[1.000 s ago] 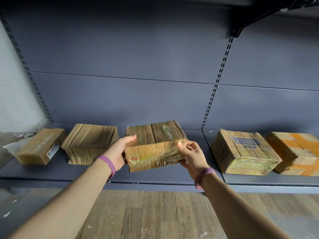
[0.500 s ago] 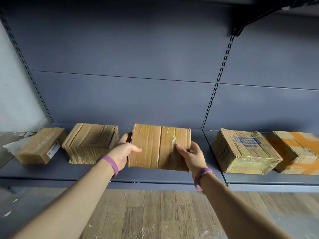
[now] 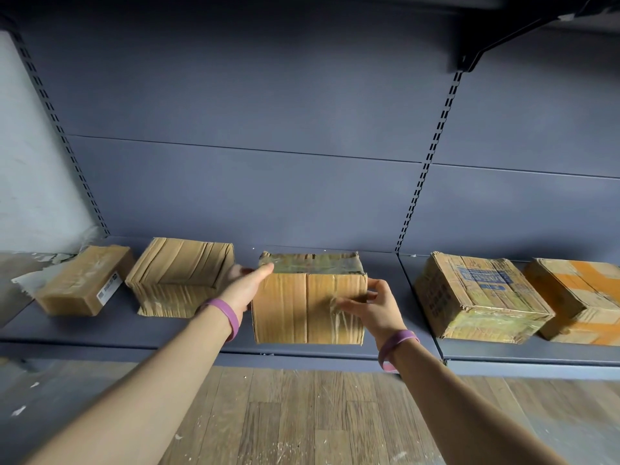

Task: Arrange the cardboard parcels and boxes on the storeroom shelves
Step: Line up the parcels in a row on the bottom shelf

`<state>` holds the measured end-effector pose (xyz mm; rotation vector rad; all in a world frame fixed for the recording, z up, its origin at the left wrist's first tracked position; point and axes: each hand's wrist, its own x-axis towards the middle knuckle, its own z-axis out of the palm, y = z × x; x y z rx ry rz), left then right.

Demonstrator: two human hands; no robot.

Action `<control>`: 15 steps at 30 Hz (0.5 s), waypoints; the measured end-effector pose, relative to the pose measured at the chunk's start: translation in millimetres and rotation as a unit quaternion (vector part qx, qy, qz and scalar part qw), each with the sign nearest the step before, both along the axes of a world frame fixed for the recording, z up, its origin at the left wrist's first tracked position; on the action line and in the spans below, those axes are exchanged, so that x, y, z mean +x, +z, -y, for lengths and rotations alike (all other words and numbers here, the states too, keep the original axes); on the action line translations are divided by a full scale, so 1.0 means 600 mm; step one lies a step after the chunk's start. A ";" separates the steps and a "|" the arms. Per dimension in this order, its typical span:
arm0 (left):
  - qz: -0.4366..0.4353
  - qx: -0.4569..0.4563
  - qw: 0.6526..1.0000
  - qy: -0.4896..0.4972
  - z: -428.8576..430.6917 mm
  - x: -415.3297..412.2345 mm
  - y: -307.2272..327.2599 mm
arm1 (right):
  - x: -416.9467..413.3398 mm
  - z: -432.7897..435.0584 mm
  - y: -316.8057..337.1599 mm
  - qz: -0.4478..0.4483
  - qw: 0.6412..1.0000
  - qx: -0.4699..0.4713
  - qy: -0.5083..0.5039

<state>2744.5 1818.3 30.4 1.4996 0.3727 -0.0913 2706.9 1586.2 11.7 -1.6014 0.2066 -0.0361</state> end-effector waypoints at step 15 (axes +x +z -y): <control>0.059 0.112 0.989 -0.074 0.005 -0.014 0.007 | 0.002 0.001 0.008 0.009 0.999 -0.004 -0.040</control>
